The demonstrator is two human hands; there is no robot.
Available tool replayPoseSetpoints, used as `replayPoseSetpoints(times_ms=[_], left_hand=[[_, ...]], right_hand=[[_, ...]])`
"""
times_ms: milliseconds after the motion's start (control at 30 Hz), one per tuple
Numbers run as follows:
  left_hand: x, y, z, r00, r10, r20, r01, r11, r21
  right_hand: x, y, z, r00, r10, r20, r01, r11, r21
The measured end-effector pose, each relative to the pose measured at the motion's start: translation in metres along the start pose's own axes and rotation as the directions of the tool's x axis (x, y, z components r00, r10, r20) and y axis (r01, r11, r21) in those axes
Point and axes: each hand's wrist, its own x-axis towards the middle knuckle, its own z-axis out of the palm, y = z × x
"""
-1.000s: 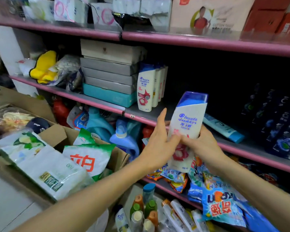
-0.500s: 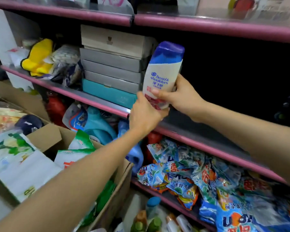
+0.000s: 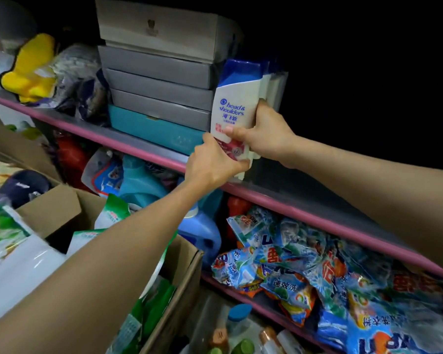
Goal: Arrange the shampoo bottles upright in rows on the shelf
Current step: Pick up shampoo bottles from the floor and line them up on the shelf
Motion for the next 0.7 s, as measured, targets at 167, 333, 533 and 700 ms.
replayPoseSetpoints(times_ms=[167,333,533,700], left_hand=[[0.002,0.000,0.003,1.000,-0.029,0.010,0.029,1.000,-0.008],[0.002,0.001,0.004,1.000,-0.024,-0.001,0.024,0.999,-0.028],[-0.002,0.004,0.002,0.999,-0.041,0.018,0.042,0.999,-0.030],[-0.003,0.007,0.000,0.998,-0.059,0.033,0.061,0.997,-0.053]], right_hand=[[-0.005,0.010,0.004,0.995,0.096,-0.036,-0.096,0.995,-0.007],[-0.017,0.019,0.010,0.990,0.126,-0.061,-0.131,0.986,-0.100],[-0.018,0.017,0.010,0.991,0.122,-0.053,-0.127,0.985,-0.116],[-0.018,0.017,0.011,0.990,0.130,-0.047,-0.134,0.986,-0.096]])
